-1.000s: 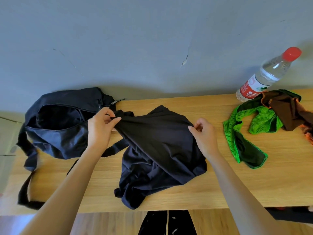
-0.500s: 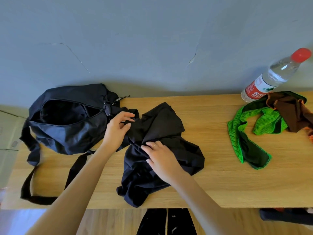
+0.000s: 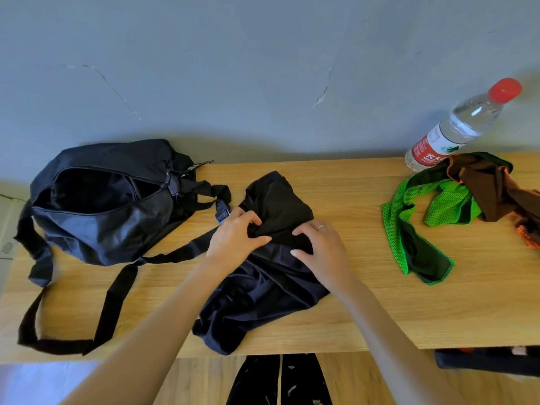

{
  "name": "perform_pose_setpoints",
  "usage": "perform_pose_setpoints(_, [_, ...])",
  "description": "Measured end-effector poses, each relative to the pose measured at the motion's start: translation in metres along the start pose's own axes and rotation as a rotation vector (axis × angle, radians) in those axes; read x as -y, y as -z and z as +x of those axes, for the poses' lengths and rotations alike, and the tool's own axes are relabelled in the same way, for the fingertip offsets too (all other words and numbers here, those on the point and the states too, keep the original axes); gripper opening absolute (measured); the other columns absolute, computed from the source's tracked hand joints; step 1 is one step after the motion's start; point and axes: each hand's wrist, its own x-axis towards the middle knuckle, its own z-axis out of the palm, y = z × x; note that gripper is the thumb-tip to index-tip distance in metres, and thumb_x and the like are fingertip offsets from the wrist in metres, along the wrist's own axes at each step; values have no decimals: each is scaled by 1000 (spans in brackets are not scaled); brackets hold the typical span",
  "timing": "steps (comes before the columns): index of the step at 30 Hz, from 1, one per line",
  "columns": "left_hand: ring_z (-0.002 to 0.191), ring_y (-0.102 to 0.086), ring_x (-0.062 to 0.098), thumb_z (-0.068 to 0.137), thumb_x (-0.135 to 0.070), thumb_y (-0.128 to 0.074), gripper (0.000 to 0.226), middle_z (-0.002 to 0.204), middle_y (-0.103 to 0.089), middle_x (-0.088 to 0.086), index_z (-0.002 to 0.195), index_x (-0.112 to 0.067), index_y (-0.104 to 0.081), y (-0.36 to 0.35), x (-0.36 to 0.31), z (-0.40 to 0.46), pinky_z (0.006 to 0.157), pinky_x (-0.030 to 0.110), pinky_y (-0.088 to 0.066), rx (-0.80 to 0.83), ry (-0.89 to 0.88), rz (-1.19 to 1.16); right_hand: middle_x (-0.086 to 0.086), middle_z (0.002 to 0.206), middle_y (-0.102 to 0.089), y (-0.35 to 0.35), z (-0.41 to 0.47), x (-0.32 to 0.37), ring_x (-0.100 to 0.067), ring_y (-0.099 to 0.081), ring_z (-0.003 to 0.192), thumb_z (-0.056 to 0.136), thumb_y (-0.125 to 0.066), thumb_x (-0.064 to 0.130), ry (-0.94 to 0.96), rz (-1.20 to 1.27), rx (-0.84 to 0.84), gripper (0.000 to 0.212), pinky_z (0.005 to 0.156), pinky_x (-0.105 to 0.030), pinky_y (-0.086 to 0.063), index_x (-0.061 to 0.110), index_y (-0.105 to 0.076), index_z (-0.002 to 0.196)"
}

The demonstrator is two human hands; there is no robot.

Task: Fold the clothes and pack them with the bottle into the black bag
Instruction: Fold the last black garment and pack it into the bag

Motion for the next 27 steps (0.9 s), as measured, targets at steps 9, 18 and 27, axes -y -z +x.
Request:
perform_pose_setpoints(9, [81,-52,13,92,-20,-58,11,89,-56,1,82,-14,-59,8,2,9,64,18,-36,-218,82,-253,7,82,-57,11,-8,-20,-9,-48,84,86,-62,11,-47,129,-169,14,69,-24,-39,18,-54,77])
perform_pose_setpoints(18, [72,-50,4,94,-21,-55,11,81,-56,-5,88,-12,-59,30,4,15,64,21,-39,-383,255,-468,-3,71,-59,44,-18,-36,-12,-57,74,76,-56,-11,-186,539,-154,23,71,-24,-46,11,-54,70])
perform_pose_setpoints(27, [89,-45,-1,91,-18,-59,10,100,-54,-8,99,-12,-58,18,12,-2,79,15,-33,-264,231,-403,1,63,-54,32,-15,-36,-14,-52,57,91,-58,26,-183,265,155,15,55,-30,-39,26,-46,100])
